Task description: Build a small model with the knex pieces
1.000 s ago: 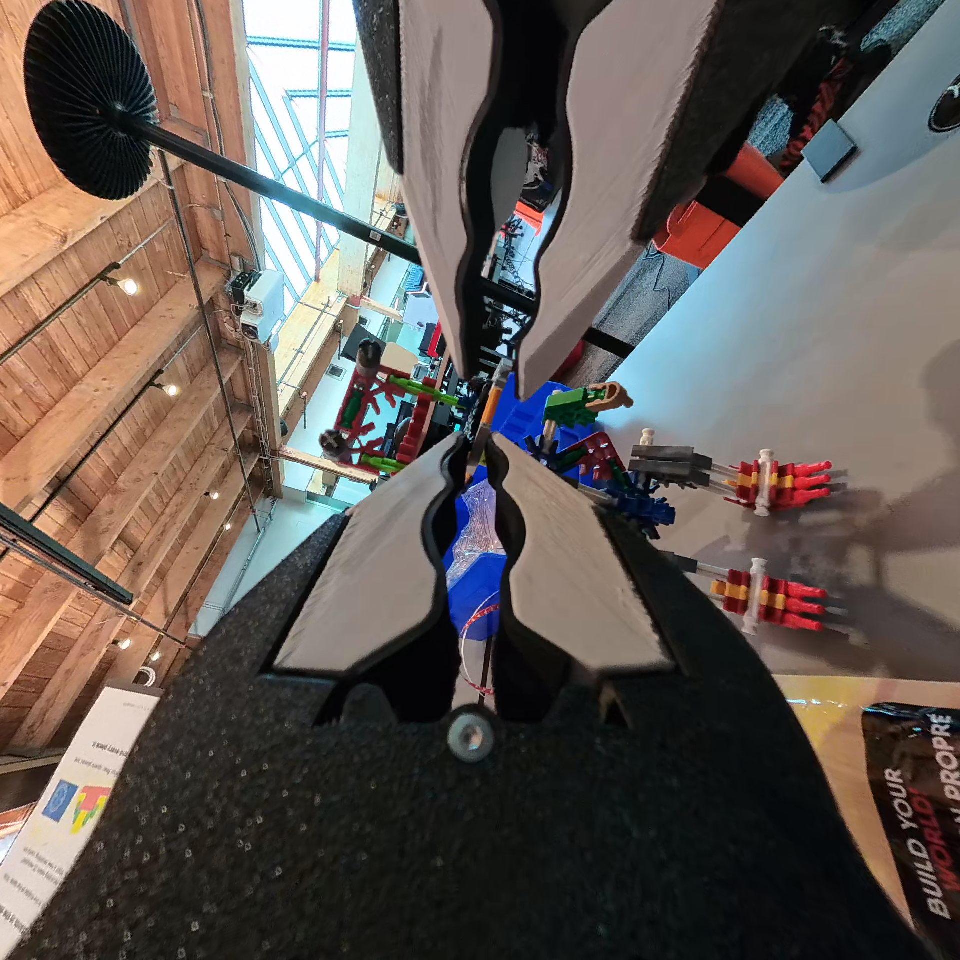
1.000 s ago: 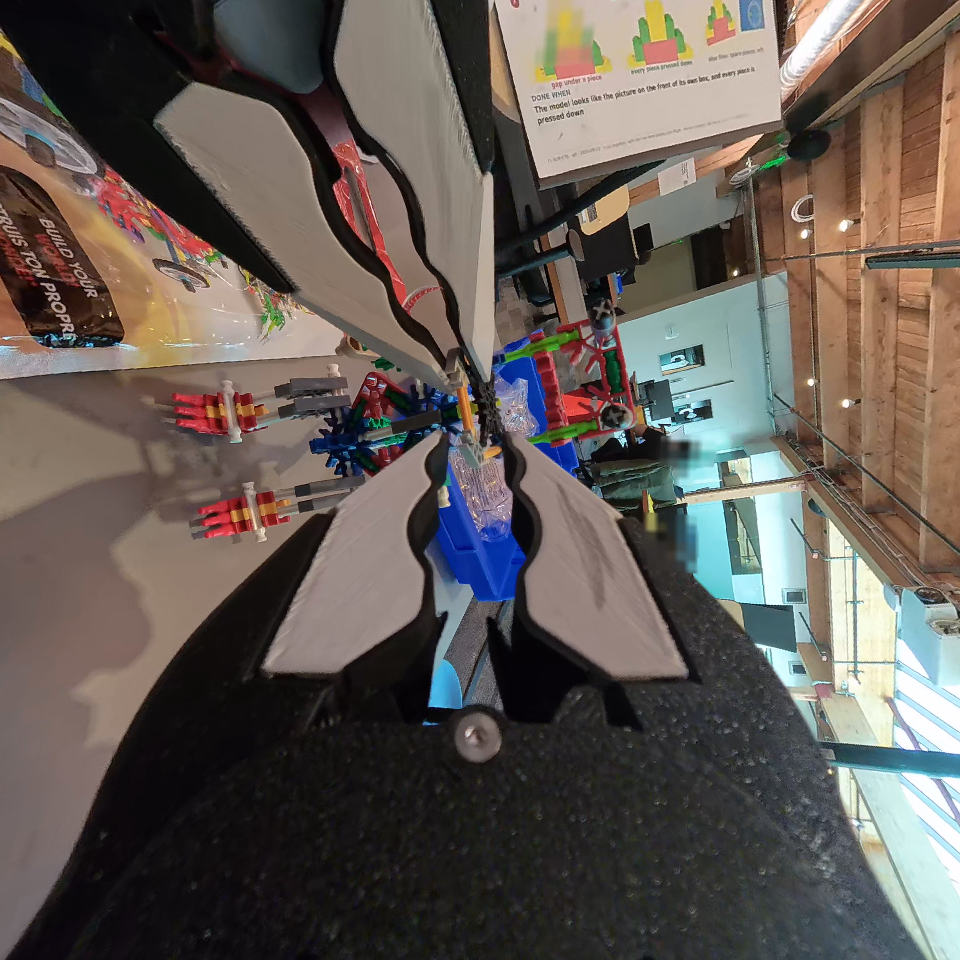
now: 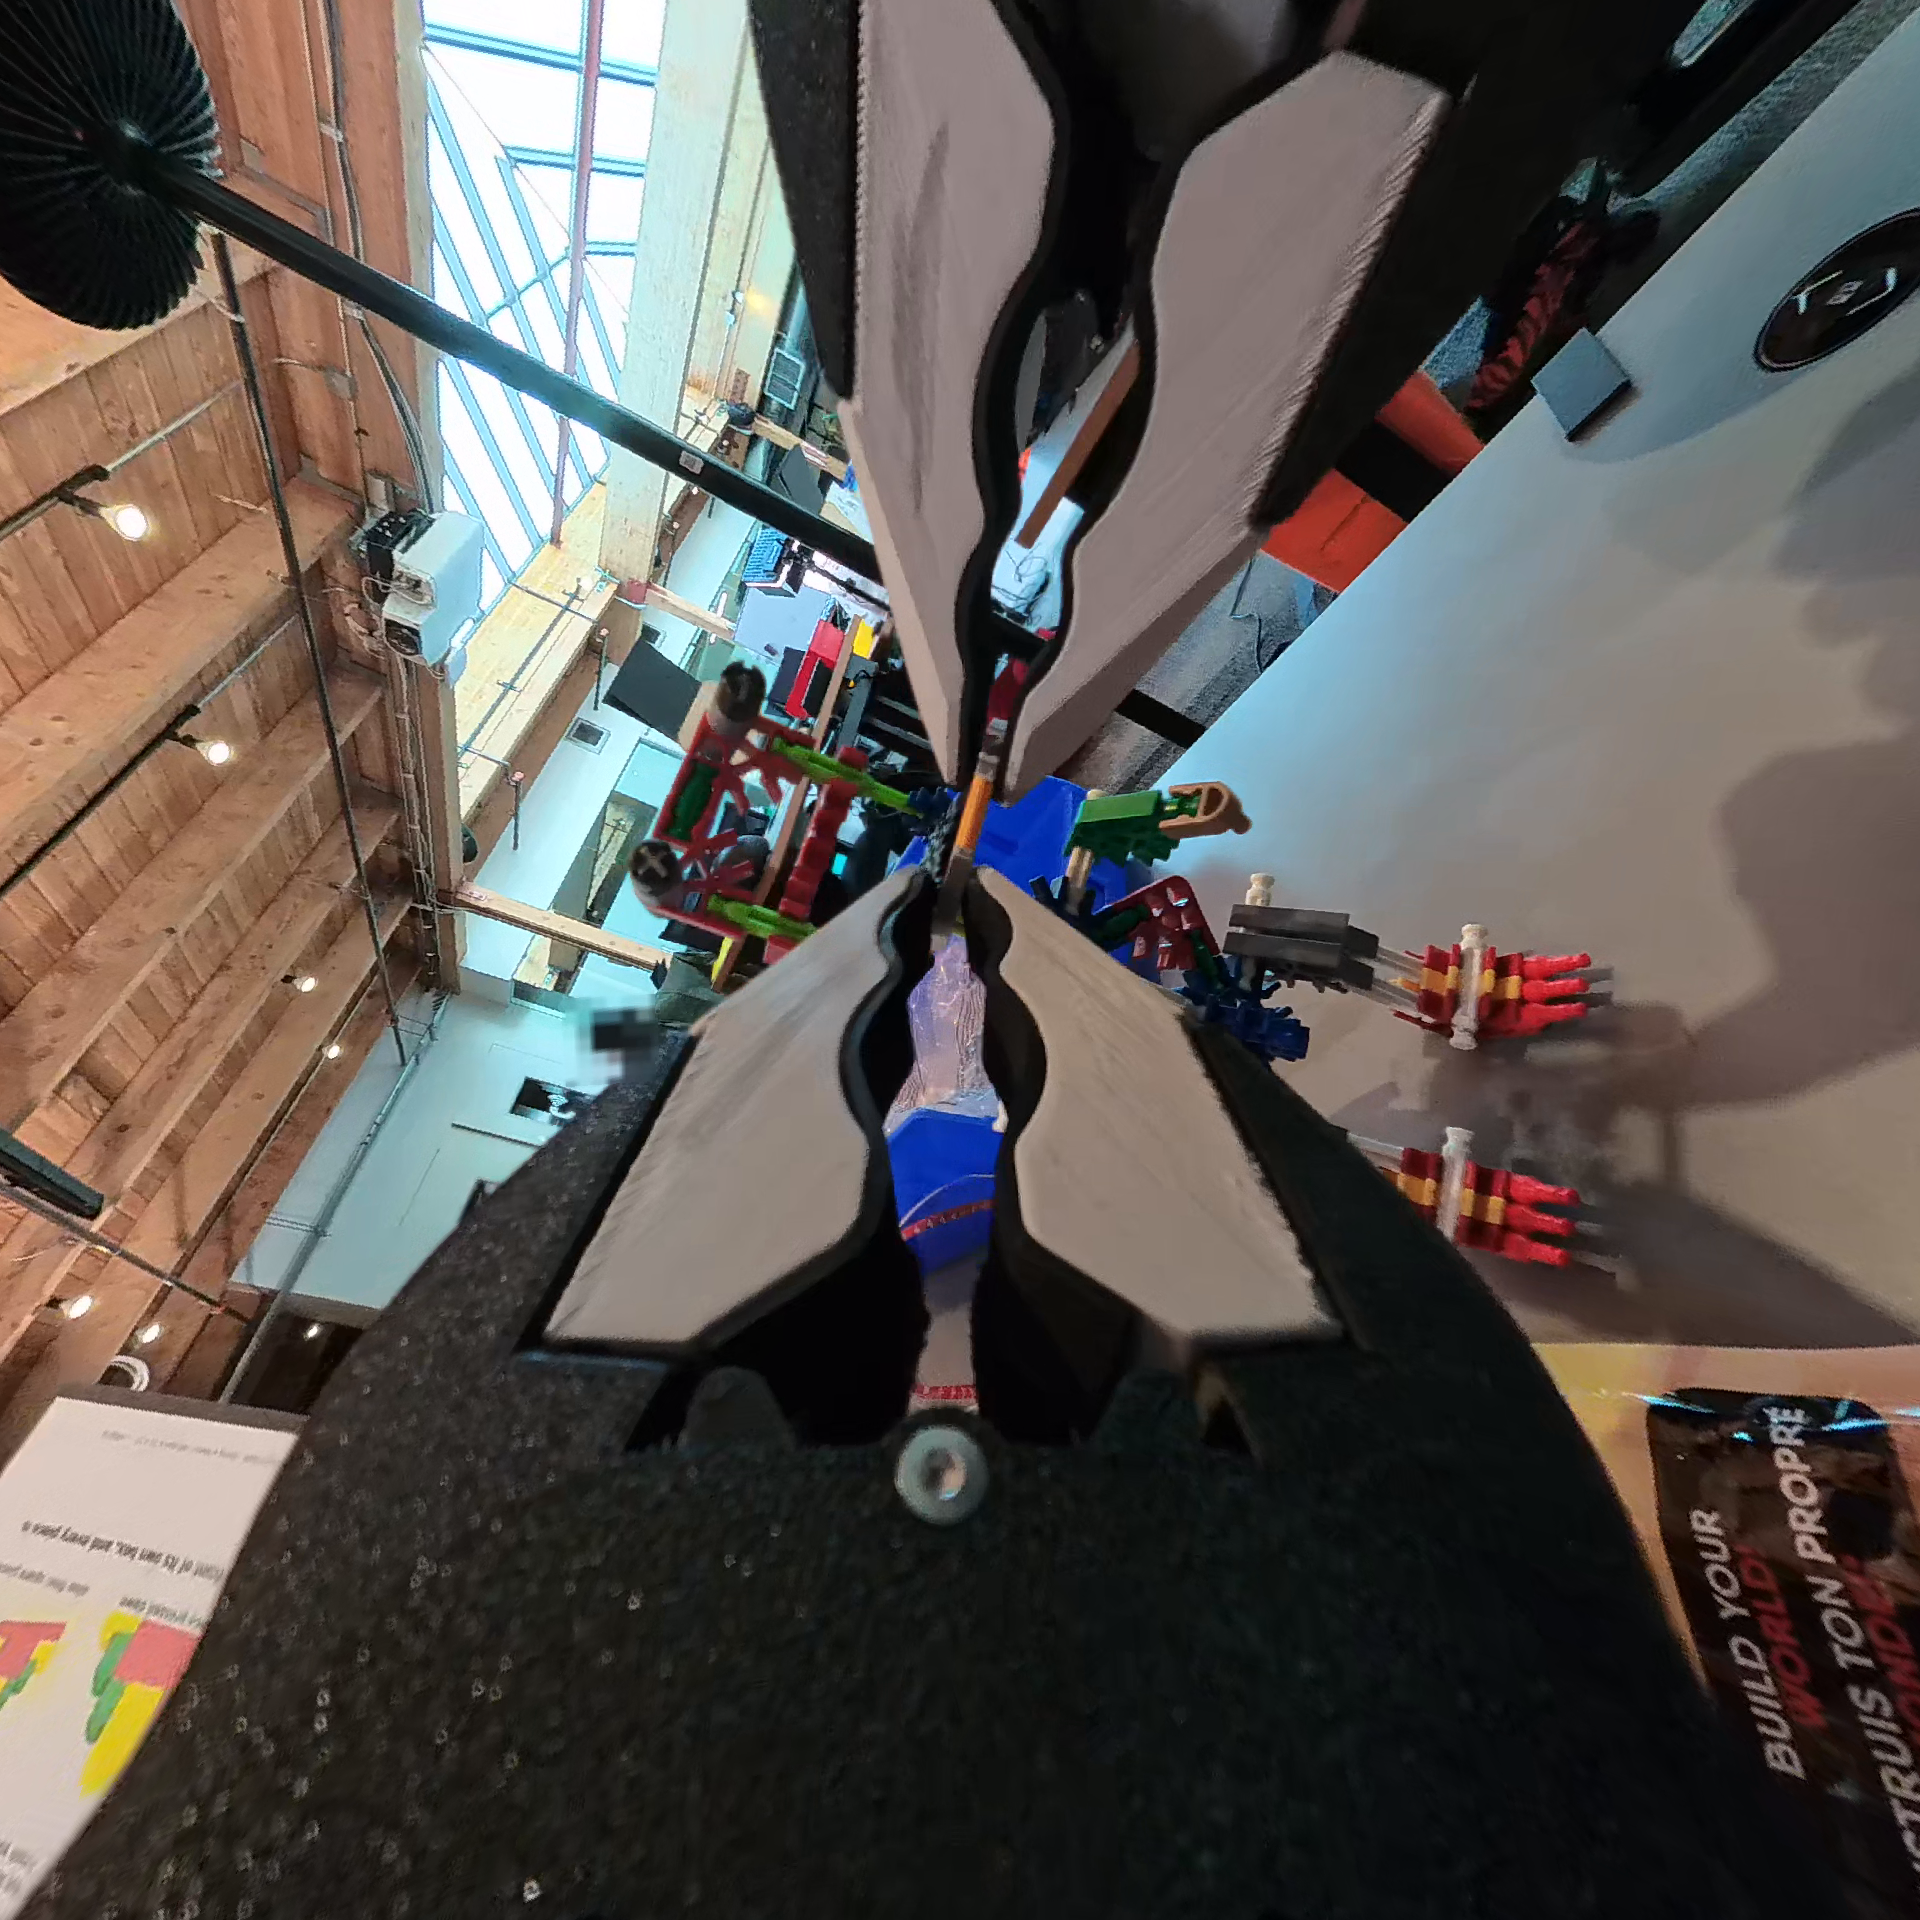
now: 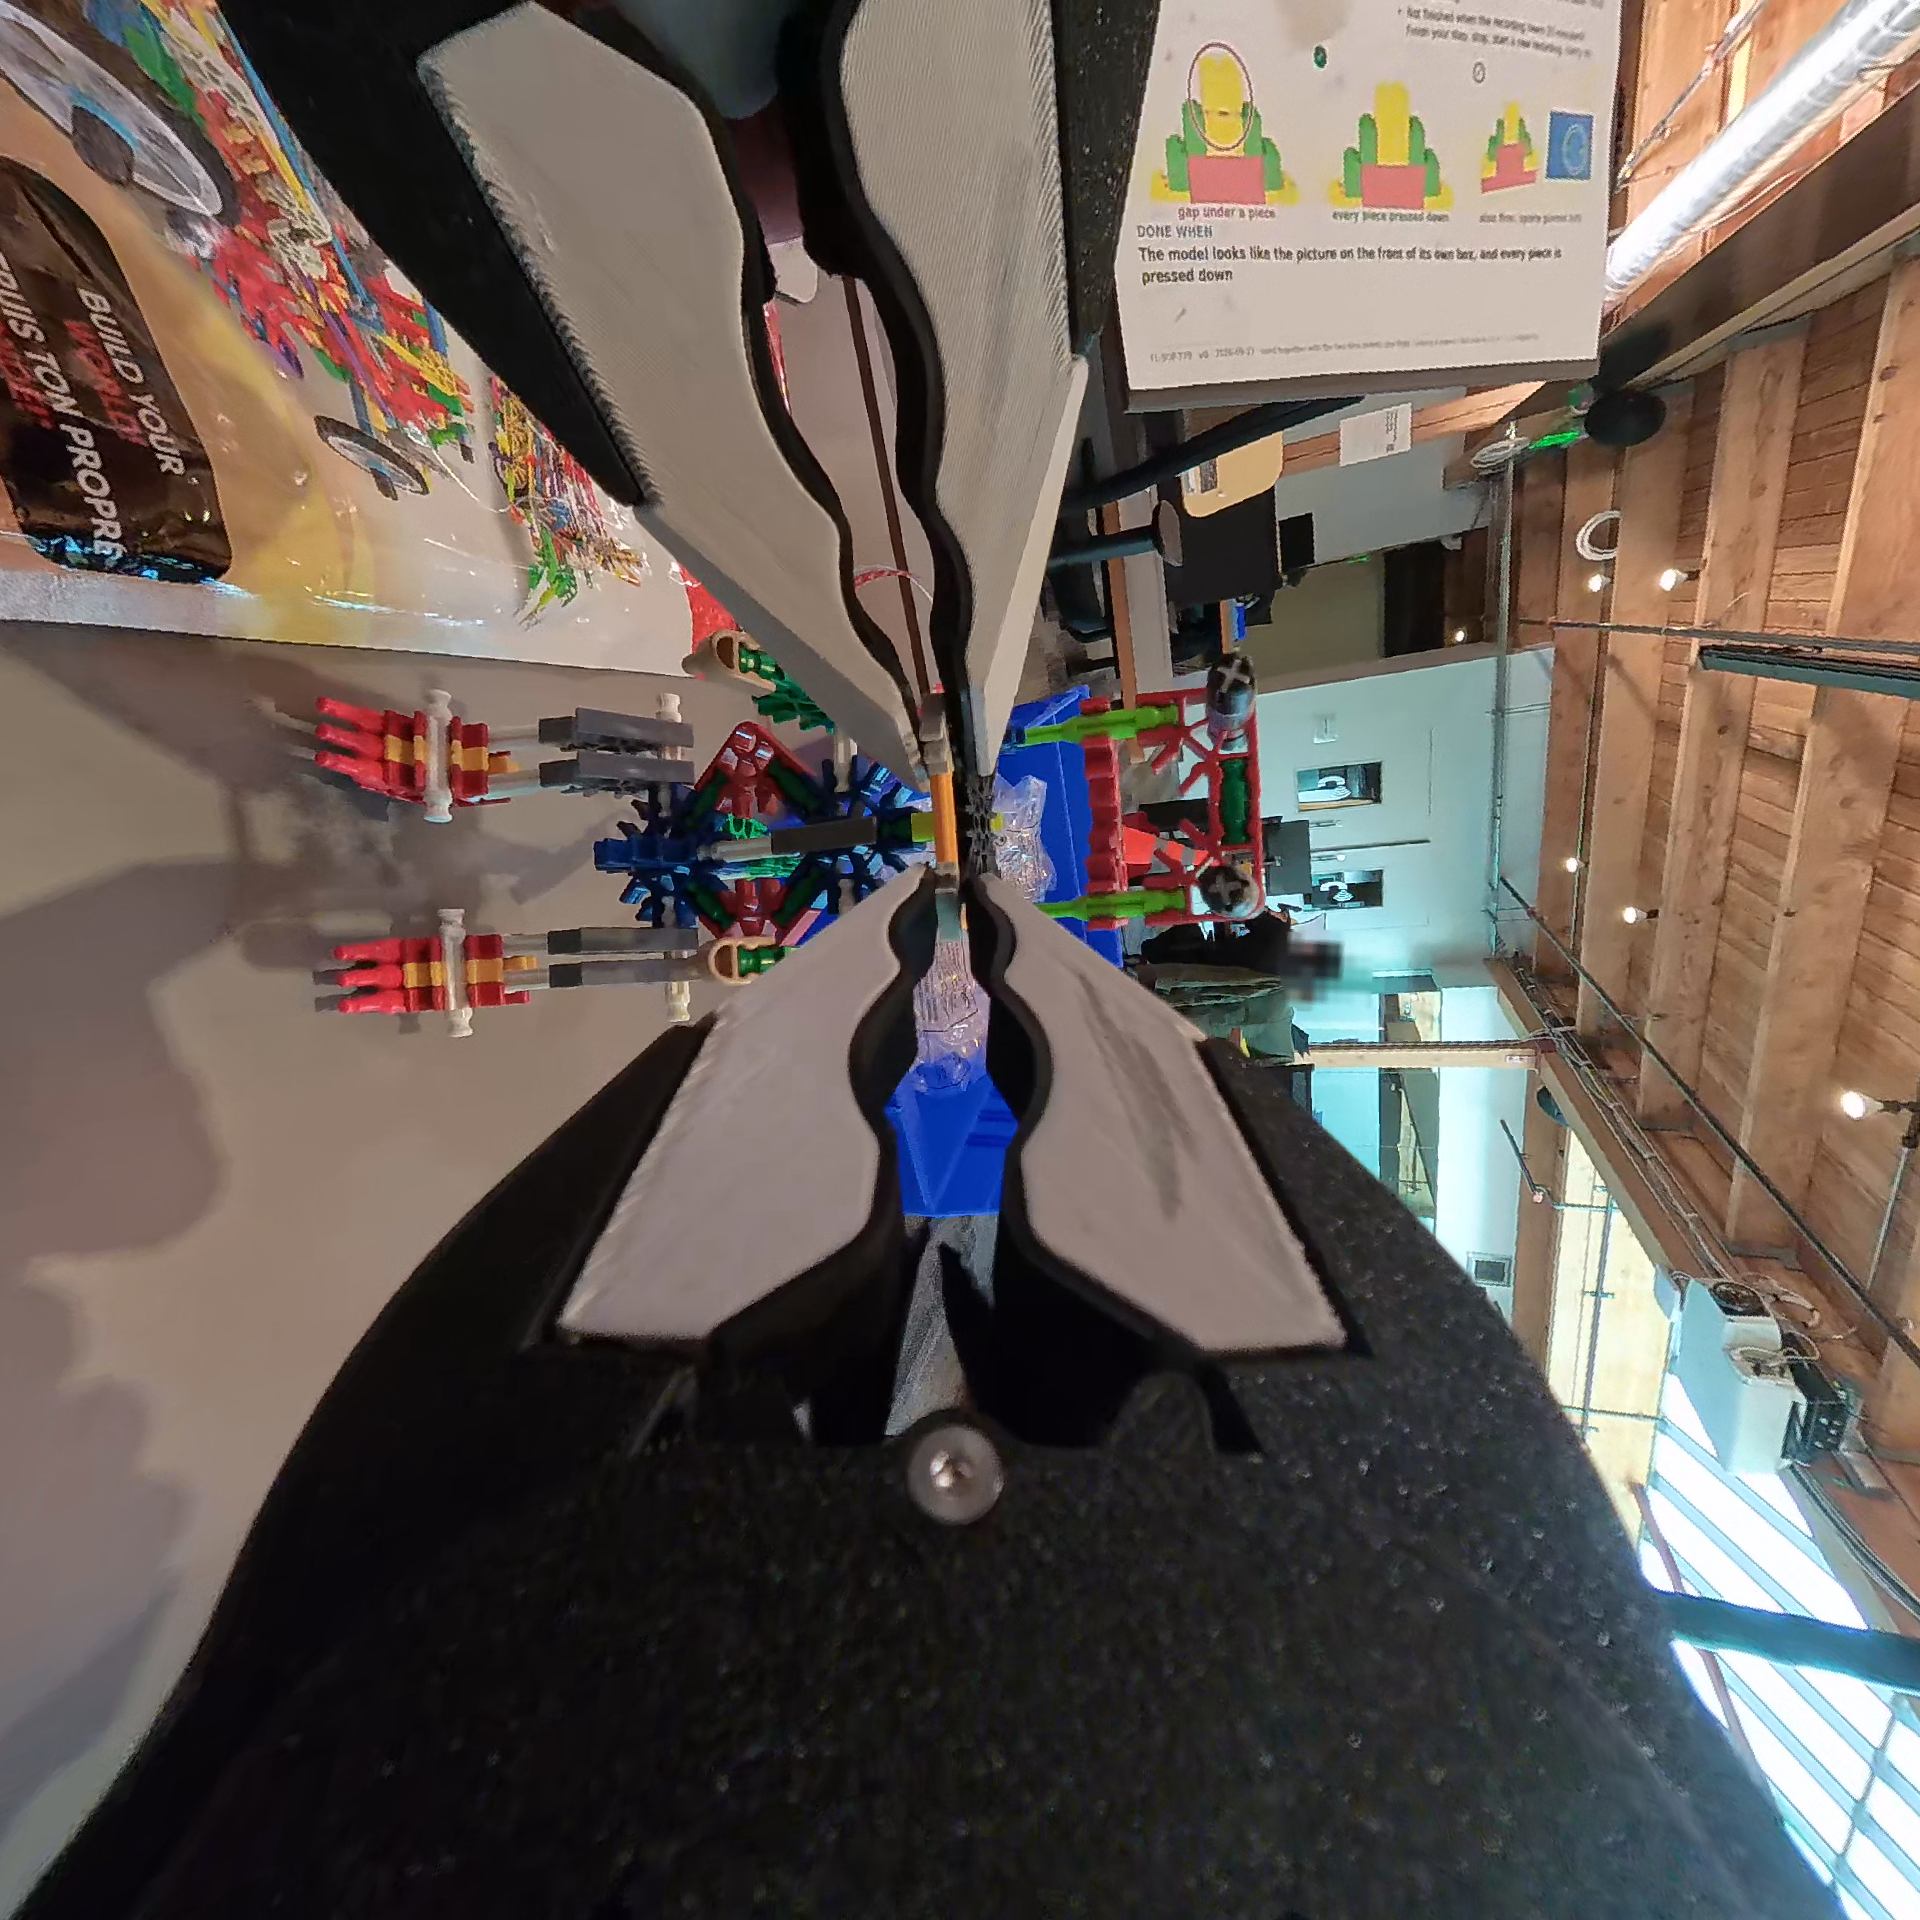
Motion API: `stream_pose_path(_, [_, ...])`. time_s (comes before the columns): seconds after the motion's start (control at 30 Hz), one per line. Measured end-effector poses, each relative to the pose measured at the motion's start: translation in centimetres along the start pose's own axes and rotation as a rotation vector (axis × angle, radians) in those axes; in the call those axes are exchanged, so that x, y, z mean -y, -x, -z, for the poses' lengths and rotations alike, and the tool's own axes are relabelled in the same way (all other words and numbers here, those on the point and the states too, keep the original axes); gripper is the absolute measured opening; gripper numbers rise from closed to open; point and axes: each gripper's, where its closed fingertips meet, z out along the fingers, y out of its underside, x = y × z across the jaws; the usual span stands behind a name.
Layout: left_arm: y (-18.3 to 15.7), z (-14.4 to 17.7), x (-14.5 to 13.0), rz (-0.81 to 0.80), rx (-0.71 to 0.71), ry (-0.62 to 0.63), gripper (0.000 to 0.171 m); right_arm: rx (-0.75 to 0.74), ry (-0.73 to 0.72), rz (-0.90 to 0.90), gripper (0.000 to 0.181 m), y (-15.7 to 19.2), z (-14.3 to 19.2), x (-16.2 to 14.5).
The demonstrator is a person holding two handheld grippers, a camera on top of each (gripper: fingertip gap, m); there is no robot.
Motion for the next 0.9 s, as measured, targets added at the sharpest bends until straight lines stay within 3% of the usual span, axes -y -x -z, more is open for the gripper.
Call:
stream_pose_path(0.33, [0.21, -0.09, -0.01, 0.079, -0.051, -0.004, 0.004, 0.023, 0.011, 0.002, 0.002, -0.17, -0.03, -0.07])
stream_pose_path(0.57, [0.84, 0.00, 0.19, -0.028, 0.061, -0.019, 0.009, 0.021, 0.020, -0.011, 0.002, -0.30, -0.02, -0.12])
stream_pose_path(0.77, [0.49, 0.17, 0.12, -0.116, 0.030, 0.001, 0.004, 0.025, 0.016, -0.009, 0.002, -0.18, 0.00, 0.00])
stream_pose_path(0.9, [0.43, 0.03, 0.00, -0.080, -0.012, 0.022, 0.003, 0.017, 0.023, -0.004, 0.002, -0.22, -0.12, -0.14])
